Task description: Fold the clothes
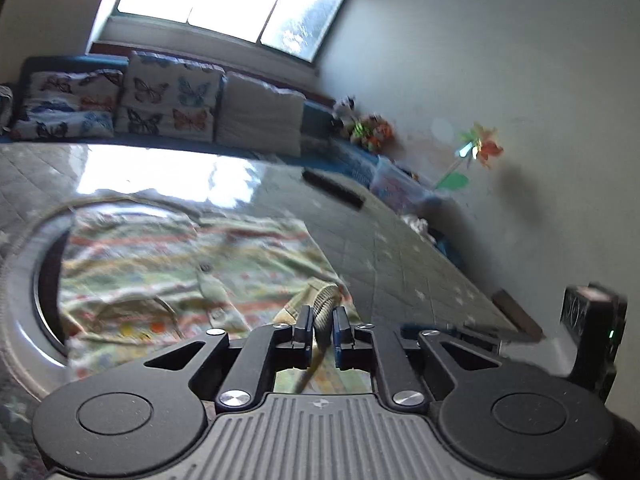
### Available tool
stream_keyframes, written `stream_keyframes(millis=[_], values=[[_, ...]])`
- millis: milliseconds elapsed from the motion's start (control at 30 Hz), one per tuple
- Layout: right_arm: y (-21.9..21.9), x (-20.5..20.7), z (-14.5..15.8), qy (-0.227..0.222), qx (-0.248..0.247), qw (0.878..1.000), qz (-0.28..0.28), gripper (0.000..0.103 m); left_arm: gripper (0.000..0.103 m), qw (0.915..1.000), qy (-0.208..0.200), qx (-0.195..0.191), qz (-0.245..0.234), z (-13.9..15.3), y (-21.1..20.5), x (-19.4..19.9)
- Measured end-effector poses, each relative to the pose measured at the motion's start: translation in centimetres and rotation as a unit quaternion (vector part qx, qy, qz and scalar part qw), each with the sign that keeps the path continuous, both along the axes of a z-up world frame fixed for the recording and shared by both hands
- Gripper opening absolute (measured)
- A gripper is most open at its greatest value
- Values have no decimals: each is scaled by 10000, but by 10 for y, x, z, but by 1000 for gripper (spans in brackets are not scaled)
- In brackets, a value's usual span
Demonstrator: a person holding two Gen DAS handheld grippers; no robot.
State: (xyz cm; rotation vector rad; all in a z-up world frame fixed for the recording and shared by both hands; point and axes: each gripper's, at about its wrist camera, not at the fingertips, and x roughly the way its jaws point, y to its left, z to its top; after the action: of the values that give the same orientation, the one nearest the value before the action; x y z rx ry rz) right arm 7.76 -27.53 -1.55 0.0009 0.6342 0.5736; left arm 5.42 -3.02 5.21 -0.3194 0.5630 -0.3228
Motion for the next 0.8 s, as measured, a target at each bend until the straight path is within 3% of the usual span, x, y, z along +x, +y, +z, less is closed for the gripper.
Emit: stream_keyframes(millis=[100, 233, 400, 667, 800], values=[[-4, 1, 1, 10, 29, 10000, -80, 70, 15, 9998, 74, 96, -128, -5, -2, -3], [-2, 2, 3, -2, 29, 10000, -64, 68, 31, 9992, 172, 225, -298, -12, -4, -7], [14, 3, 3, 41, 38, 9999, 157, 60, 32, 9987, 37, 512, 65, -8, 25, -18], [45, 13, -12, 294, -139, 9983, 488, 48, 30, 9915, 605, 883, 745, -42, 70, -27], [52, 23, -22, 447, -258, 9976, 463, 34, 28, 9889, 775, 943, 845, -54, 80, -30]])
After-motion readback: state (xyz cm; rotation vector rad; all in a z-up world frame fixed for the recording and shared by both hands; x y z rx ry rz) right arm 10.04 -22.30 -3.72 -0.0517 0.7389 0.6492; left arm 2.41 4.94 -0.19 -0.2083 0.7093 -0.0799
